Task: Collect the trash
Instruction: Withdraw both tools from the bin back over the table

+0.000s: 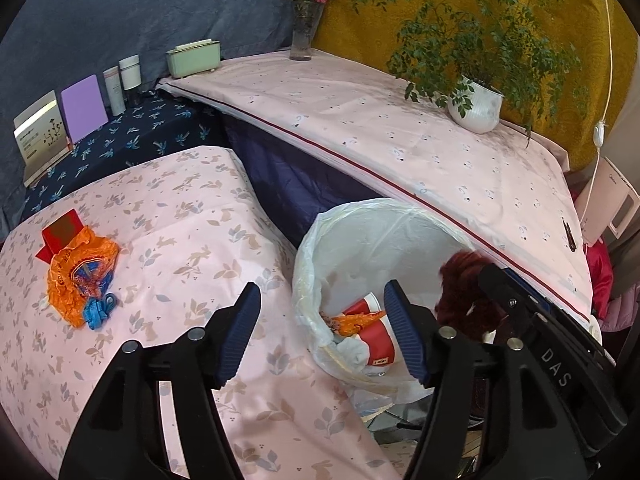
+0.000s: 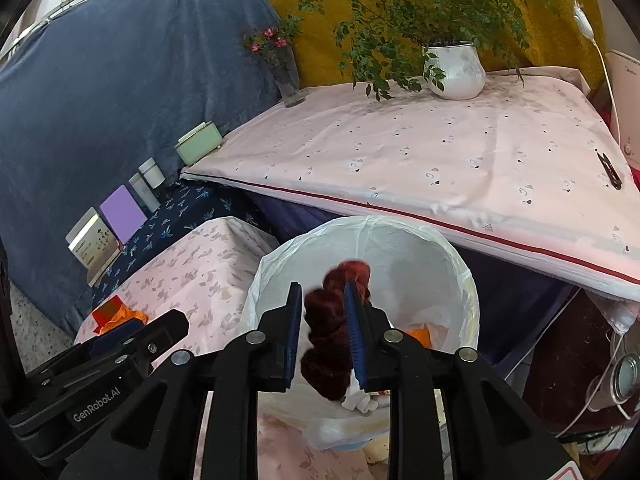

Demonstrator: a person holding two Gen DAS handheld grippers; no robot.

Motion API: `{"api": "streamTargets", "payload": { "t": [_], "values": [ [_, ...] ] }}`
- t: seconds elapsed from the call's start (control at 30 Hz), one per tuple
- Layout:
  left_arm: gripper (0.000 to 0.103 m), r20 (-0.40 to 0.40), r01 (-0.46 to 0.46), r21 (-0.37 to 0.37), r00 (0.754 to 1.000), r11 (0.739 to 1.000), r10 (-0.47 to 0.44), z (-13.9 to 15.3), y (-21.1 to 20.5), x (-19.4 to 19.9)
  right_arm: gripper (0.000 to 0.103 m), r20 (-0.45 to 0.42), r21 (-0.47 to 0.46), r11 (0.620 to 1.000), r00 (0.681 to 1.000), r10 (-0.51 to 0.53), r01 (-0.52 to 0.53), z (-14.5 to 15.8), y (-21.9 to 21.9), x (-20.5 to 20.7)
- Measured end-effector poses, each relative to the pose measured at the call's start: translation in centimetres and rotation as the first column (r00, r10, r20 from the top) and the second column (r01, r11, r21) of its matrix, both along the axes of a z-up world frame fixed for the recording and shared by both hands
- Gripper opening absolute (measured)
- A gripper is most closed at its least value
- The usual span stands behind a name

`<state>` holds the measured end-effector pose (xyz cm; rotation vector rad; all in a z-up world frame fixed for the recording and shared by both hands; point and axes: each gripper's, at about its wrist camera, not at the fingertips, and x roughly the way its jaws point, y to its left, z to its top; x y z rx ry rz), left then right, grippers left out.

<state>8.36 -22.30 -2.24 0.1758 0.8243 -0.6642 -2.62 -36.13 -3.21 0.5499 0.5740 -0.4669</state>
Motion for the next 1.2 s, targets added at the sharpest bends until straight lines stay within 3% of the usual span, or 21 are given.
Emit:
{"api": "streamTargets", "payload": {
  "t": [0.4, 0.53, 0.87, 0.97, 1.2],
  "values": [
    [0.064, -0.009, -0.069, -0.018, 0.998, 0.997, 0.069, 0.1, 3.3, 1.0, 0.027, 0.0, -0.023, 0.999, 0.999, 0.047, -0.047, 1.0, 2.4, 1.2],
    [0.064, -0.01, -0.095, -0.028, 0.995, 0.995, 0.095, 0.3, 4.7, 1.3, 0.032, 0.004, -0.032, 0.998, 0.998, 0.063, -0.063, 1.4, 3.5, 1.6],
    [0.064, -0.011, -0.169, -0.056, 0.986, 0.984, 0.169, 1.0, 8.7, 2.0, 0.034, 0.001, -0.06, 0.99, 0.992, 0.126, -0.126, 2.6, 6.6, 2.7],
    [0.064, -0.006, -0.19, -0.058, 0.982, 0.98, 0.19, 1.1, 9.9, 2.1, 0.04, 0.001, -0.066, 0.987, 0.989, 0.147, -0.147, 2.8, 7.7, 3.0],
    [0.071, -0.003, -0.252, -0.066, 0.968, 0.966, 0.252, 1.0, 13.0, 2.8, 0.043, -0.011, -0.081, 0.977, 0.98, 0.197, -0.198, 2.9, 10.1, 4.0]
  ]
}}
